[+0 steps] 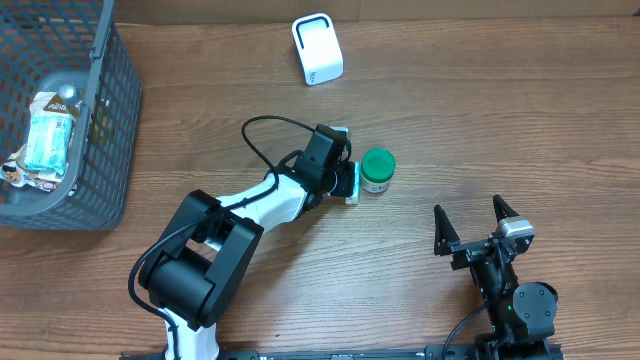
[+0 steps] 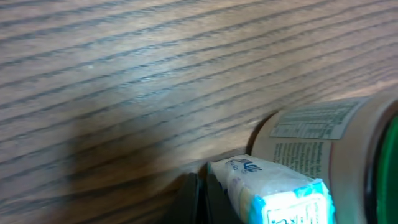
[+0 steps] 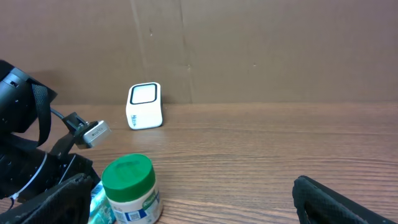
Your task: Scan the item barcode
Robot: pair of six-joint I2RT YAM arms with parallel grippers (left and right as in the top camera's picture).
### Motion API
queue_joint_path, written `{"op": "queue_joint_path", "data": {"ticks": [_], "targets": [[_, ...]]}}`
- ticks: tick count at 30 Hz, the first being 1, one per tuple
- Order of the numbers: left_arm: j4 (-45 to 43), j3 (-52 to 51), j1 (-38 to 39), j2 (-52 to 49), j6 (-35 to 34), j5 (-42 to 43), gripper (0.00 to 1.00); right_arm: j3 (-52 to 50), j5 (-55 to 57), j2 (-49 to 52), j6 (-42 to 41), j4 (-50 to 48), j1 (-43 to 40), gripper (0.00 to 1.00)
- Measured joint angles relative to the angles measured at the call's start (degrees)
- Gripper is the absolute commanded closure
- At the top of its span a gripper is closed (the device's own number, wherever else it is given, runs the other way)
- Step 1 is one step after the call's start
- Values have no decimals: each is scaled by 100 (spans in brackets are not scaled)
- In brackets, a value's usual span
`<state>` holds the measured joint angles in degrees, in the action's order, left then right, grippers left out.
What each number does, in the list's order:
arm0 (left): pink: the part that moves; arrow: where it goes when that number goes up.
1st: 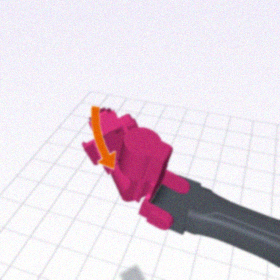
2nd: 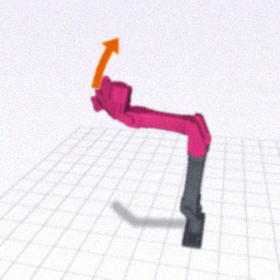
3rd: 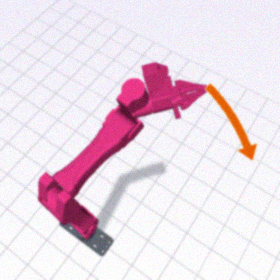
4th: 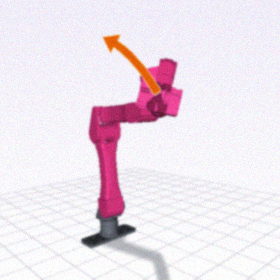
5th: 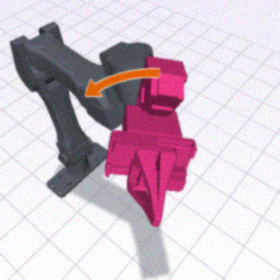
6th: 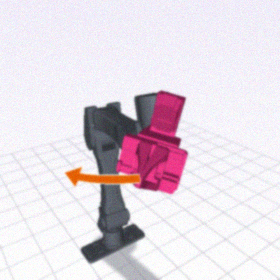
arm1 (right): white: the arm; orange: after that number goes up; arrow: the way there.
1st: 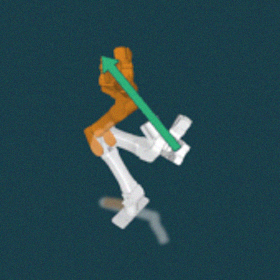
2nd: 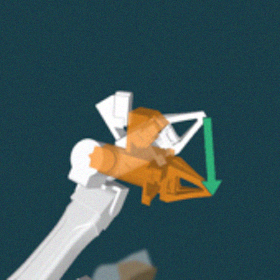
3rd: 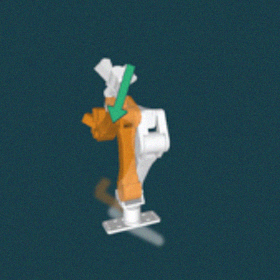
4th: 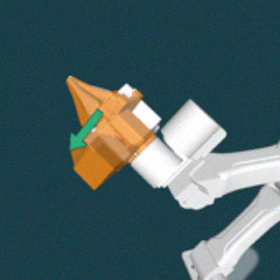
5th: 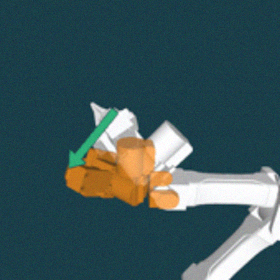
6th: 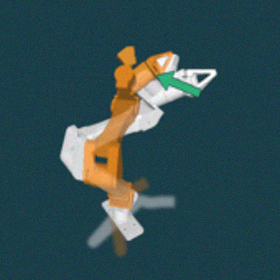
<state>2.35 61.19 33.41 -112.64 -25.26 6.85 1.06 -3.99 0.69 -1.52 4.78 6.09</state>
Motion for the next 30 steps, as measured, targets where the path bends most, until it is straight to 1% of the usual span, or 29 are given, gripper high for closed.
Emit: {"op": "queue_joint_path", "data": {"ticks": [5, 9, 12, 16, 18, 19, 21, 22, 25, 27, 30], "targets": [[103, 22, 0, 0, 20, 13, 86, 0, -2, 0, 2, -2, 2, 0], [282, 120, 0, 0, 24, -44, 76, 0, 2, 0, 0, 0, 2, 0], [426, 197, 0, 0, 37, -98, 73, 0, -2, 0, 2, 0, 0, 0], [592, 267, 0, 0, 39, -214, 72, 0, -2, 0, 2, -2, 2, 0], [660, 289, 0, 2, 39, -306, 74, 0, -2, 0, 2, 0, 0, 0], [691, 293, 0, 11, 39, -356, 77, 0, -2, 0, 0, -2, 0, 0], [778, 293, 0, 35, 39, -470, 87, 0, -2, 0, 2, -4, 0, 0], [813, 293, 0, 46, 55, -522, 90, 0, 0, 0, 4, -2, 0, 0], [841, 293, 0, 85, 66, -649, 92, 0, -2, 0, 2, -2, 2, 0], [841, 293, 0, 125, 61, -697, 96, 0, 0, 0, 2, -4, 0, 0], [848, 293, 0, 155, 85, -754, 96, 0, 2, 0, 2, -2, 0, 0]]}}
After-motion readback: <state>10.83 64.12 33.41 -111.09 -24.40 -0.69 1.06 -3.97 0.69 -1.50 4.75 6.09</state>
